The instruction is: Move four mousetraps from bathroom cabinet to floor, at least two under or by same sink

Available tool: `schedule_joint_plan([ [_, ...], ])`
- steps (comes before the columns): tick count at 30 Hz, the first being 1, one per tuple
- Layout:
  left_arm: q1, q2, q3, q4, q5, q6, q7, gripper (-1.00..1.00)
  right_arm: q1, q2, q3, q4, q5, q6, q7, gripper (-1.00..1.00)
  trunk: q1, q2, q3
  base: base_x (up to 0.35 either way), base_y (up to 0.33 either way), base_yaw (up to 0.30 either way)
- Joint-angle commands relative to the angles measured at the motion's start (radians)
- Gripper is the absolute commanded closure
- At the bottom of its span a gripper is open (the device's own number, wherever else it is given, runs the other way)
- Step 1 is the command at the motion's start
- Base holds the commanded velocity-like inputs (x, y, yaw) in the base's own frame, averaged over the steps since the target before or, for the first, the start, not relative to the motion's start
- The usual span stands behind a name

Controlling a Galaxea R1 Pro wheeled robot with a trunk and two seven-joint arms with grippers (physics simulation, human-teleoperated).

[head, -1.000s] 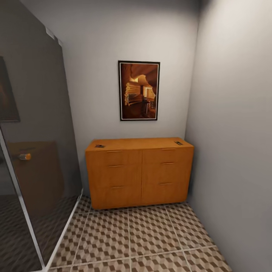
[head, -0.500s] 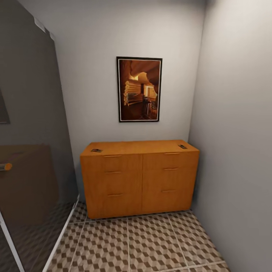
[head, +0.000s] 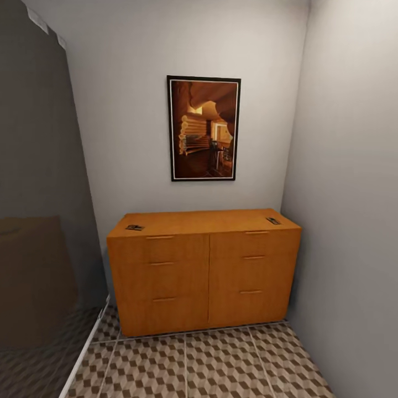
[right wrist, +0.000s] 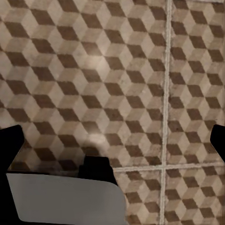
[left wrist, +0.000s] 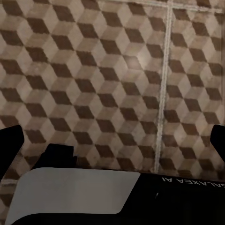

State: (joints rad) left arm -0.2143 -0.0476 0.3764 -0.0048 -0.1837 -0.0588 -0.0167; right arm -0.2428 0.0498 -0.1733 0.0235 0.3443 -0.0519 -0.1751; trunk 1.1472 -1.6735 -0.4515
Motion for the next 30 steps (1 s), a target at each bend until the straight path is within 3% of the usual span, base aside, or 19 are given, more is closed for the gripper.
schedule_joint_plan([
  [1,0.000,0.000,0.009,0.000,-0.010,-0.003,-0.002,-1.00,-0.001,0.000,-0.009,0.003,0.009,-0.005,-0.004,-1.00,0.001,-0.001,-0.001,0.323,-0.074,0.000],
  [12,0.000,0.000,0.009,0.000,-0.010,-0.003,-0.002,-1.00,-0.001,0.001,-0.009,0.003,0.009,-0.005,-0.004,-1.00,0.001,-0.001,-0.001,0.312,-0.116,0.000],
  [30,-0.001,0.001,0.009,0.000,-0.010,-0.003,-0.002,-1.00,-0.001,-0.002,-0.009,0.003,0.009,-0.005,-0.004,-1.00,0.001,-0.001,-0.001,0.273,-0.224,0.000],
])
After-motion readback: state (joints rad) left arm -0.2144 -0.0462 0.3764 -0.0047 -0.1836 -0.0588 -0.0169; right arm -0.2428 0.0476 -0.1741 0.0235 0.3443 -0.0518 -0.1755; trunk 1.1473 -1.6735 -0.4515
